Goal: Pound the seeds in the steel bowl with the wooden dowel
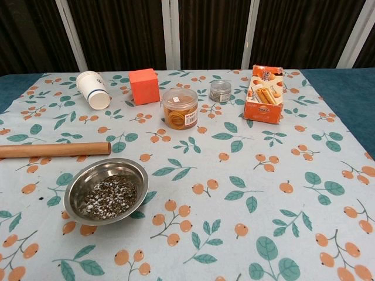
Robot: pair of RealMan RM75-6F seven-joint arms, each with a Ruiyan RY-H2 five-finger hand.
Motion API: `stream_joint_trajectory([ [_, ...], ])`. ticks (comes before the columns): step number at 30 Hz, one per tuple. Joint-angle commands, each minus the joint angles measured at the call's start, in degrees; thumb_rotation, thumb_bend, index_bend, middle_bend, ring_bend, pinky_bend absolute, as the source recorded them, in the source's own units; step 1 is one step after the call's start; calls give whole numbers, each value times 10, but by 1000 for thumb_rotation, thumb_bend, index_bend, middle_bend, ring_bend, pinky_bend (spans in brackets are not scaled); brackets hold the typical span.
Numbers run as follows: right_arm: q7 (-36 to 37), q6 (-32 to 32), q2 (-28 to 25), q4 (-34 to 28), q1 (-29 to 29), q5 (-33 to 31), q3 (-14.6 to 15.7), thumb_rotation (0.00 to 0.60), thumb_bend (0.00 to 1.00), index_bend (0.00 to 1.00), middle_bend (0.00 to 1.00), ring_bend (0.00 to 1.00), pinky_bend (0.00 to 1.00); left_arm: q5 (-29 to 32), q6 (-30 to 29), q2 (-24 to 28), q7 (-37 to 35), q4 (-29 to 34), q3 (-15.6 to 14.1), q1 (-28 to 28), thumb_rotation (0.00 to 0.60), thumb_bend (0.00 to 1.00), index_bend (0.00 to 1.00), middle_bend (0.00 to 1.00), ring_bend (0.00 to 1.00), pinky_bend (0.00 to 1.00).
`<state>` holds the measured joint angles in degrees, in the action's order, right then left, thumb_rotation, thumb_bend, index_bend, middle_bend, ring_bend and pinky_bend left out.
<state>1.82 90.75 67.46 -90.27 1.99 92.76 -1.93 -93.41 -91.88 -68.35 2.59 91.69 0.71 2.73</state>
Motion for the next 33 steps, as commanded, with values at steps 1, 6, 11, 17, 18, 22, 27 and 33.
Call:
stream_joint_trajectory([
  [1, 1, 1, 0, 0, 0, -1, -1, 600, 367, 0, 0, 0, 0, -1, -1, 0, 0, 0, 0, 0, 600, 88, 0, 0, 0, 0],
  [6, 3, 3, -1, 0, -1, 0, -1, 600, 367, 0, 0, 0, 0, 0, -1, 0, 1, 0, 0, -1, 600, 88, 0, 0, 0, 0],
  [11, 7, 2, -2, -2, -1, -1, 0, 600, 367, 0, 0, 0, 0, 5, 4, -1, 4, 3, 0, 0, 600, 87, 0, 0, 0, 0],
  [17, 9, -1, -3, -4, -1, -3, 0, 600, 366, 0, 0, 0, 0, 15, 15, 0, 6, 8, 2, 3, 600, 88, 0, 0, 0, 0],
  [18, 10, -2, -3, -5, -1, -4, 0, 600, 366, 0, 0, 0, 0, 17, 17, 0, 6, 9, 2, 3, 600, 88, 0, 0, 0, 0],
  [22, 13, -2, -4, -6, -1, -3, 1, 600, 366, 0, 0, 0, 0, 22, 28, 3, 9, 19, 6, 10, 600, 88, 0, 0, 0, 0],
  [27, 21, -2, -6, -9, -1, -4, 1, 600, 367, 0, 0, 0, 0, 43, 63, 14, 40, 52, 22, 34, 600, 96, 41, 10, 0, 0],
  [33, 21, -7, -7, -9, 3, -4, -1, 600, 367, 0, 0, 0, 0, 101, 133, 17, 126, 102, 73, 94, 600, 179, 252, 155, 0, 0],
])
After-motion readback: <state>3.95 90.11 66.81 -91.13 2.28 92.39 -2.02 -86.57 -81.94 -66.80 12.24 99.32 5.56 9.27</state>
